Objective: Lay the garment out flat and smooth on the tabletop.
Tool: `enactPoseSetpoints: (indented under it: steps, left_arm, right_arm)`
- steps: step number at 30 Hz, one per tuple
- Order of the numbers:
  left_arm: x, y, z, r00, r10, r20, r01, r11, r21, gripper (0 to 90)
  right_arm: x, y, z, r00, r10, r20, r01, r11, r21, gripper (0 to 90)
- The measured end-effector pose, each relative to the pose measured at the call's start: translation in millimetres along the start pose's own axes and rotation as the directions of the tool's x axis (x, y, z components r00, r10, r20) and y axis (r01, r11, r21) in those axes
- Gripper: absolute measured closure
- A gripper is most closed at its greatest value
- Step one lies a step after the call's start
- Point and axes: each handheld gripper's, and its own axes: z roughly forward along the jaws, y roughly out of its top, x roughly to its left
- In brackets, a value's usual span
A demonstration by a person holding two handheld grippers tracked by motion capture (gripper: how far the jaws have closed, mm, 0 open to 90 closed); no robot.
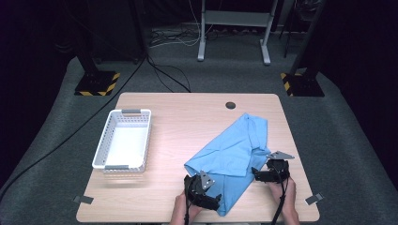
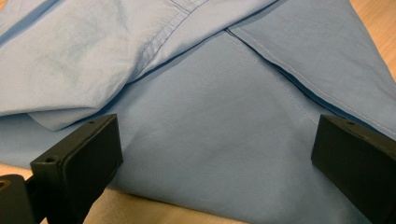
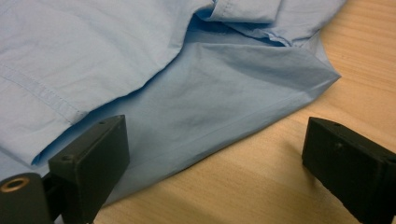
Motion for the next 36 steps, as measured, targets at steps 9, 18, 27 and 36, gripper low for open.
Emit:
enactPoseSetpoints:
  steps: [9, 18, 27, 36]
  left_arm:
    - [-6.9, -2.3, -2.2, 0.9999, 0.008, 0.010, -0.008, 1.0000, -0.001, 1.7]
    - [-8.3, -2.4, -2.7, 0.9998, 0.020, 0.009, -0.020, 0.9998, -0.006, 2.0]
    - [0.4, -1.3, -1.6, 0.9971, 0.050, 0.057, -0.050, 0.9987, 0.004, 0.4]
    - [7.6, 8.1, -3.1, 0.9960, 0.059, 0.067, -0.059, 0.9982, -0.005, 0.3]
  right_arm:
    - [1.9, -6.4, -6.1, 1.0000, 0.006, 0.007, -0.006, 1.000, -0.002, 6.5]
    - [3.1, -12.2, -10.2, 0.9998, 0.015, 0.011, -0.015, 1.000, -0.017, 6.7]
    - [3.3, -13.3, -10.3, 0.9999, 0.010, 0.007, -0.010, 0.999, -0.030, 7.3]
    - [2.8, -13.0, -9.9, 1.0000, 0.004, -0.001, -0.004, 1.000, -0.029, 6.1]
